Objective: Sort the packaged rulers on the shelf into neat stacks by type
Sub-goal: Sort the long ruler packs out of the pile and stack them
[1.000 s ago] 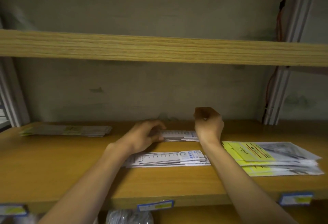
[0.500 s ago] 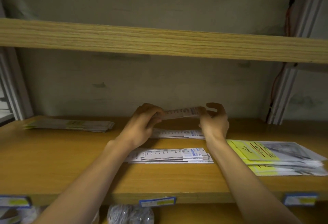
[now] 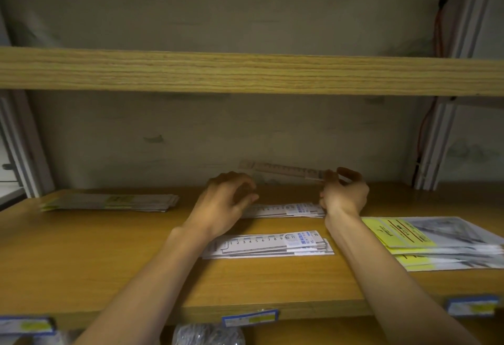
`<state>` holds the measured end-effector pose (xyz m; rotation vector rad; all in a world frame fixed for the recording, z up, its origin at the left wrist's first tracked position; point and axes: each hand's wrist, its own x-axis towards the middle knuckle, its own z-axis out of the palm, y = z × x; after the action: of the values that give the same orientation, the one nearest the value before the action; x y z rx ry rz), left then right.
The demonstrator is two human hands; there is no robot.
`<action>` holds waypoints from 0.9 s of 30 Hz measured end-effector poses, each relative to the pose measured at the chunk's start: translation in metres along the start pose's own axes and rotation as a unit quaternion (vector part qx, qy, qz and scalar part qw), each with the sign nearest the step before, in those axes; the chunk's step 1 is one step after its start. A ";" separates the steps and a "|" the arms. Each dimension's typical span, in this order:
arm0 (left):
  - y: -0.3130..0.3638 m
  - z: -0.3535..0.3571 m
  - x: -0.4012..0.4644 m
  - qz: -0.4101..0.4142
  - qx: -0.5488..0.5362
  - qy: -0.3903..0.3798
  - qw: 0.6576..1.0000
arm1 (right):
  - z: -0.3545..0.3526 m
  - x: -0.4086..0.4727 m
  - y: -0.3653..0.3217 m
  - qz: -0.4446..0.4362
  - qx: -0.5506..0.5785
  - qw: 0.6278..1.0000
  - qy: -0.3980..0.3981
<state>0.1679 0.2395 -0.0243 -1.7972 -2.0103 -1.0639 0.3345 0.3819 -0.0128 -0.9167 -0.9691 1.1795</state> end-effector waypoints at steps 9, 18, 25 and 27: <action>-0.001 0.006 -0.002 -0.034 0.044 -0.176 0.983 | 0.000 -0.001 0.002 -0.012 -0.019 1.000 -0.006; 0.003 0.004 -0.003 -0.033 0.055 -0.171 0.983 | -0.001 -0.003 -0.001 -0.010 -0.017 1.000 -0.010; 0.006 0.000 -0.005 -0.041 0.092 -0.117 0.988 | -0.002 -0.006 -0.003 -0.023 -0.036 0.999 -0.018; 0.008 -0.001 -0.007 -0.053 0.085 -0.083 0.992 | -0.002 -0.010 -0.004 -0.040 -0.055 0.997 -0.022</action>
<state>0.1768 0.2337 -0.0247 -1.7587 -2.2409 -0.7653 0.3362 0.3718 -0.0107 -0.9339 -1.1062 1.0905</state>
